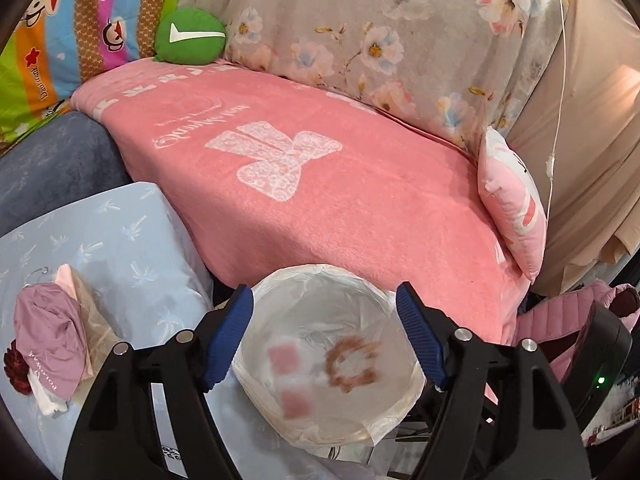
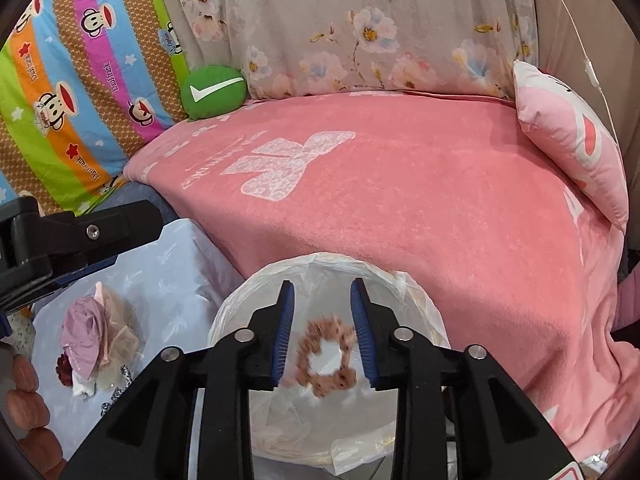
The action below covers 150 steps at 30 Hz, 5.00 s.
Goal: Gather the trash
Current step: 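Open both grippers to drop the packet and scrunchie into the bin, then grasp the dark red velvet scrunchie with the left gripper while the right grasps the leopard ribbon, then carry both items over the bin and open the left gripper to drop the scrunchie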
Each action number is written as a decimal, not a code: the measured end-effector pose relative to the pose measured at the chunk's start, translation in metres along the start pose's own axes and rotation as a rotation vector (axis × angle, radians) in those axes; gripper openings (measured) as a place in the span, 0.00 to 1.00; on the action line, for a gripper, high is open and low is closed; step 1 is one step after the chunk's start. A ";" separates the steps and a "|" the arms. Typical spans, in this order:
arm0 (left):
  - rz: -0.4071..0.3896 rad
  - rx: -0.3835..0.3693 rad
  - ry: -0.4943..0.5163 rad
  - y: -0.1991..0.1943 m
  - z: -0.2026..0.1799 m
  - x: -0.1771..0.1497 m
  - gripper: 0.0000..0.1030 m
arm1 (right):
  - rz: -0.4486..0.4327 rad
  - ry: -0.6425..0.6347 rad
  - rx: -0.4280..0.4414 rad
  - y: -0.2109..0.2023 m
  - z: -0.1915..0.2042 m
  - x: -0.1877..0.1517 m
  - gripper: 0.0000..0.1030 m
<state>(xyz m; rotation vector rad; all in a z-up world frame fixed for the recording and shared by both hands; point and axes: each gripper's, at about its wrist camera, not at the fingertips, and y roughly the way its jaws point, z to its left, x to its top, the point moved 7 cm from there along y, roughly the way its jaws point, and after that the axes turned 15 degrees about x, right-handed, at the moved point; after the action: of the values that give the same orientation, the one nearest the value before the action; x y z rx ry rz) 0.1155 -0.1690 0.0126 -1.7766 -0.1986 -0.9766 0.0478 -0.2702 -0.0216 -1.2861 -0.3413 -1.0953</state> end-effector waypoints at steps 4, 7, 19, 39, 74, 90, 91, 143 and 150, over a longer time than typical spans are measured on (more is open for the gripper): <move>-0.003 0.015 -0.020 0.002 0.004 0.001 0.68 | -0.006 0.011 0.001 -0.003 -0.001 0.000 0.34; -0.020 0.033 -0.023 -0.001 0.007 0.001 0.68 | -0.009 0.011 0.008 -0.005 0.002 0.000 0.35; -0.035 0.094 -0.053 -0.006 0.033 -0.006 0.68 | 0.012 -0.032 0.067 -0.003 0.039 -0.009 0.38; -0.026 0.268 -0.238 -0.024 0.157 -0.034 0.69 | 0.114 -0.140 0.183 0.015 0.130 -0.049 0.47; 0.187 0.528 -0.521 -0.005 0.381 -0.147 0.69 | 0.419 -0.247 0.272 0.106 0.246 -0.192 0.60; 0.245 0.449 -0.515 0.023 0.382 -0.152 0.24 | 0.440 -0.242 0.227 0.134 0.244 -0.195 0.25; 0.247 0.437 -0.512 0.023 0.379 -0.152 0.20 | 0.443 -0.237 0.232 0.134 0.244 -0.195 0.22; 0.032 0.142 0.015 -0.019 0.059 -0.050 0.13 | 0.012 0.059 0.192 -0.021 0.072 -0.042 0.17; 0.053 0.092 0.091 -0.001 0.017 -0.049 0.13 | -0.009 0.114 0.139 -0.023 0.030 -0.037 0.17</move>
<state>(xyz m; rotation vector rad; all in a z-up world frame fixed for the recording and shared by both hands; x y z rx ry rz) 0.0919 -0.1391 -0.0222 -1.6419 -0.1362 -0.9923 0.0216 -0.2243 -0.0263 -1.0957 -0.3316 -1.1283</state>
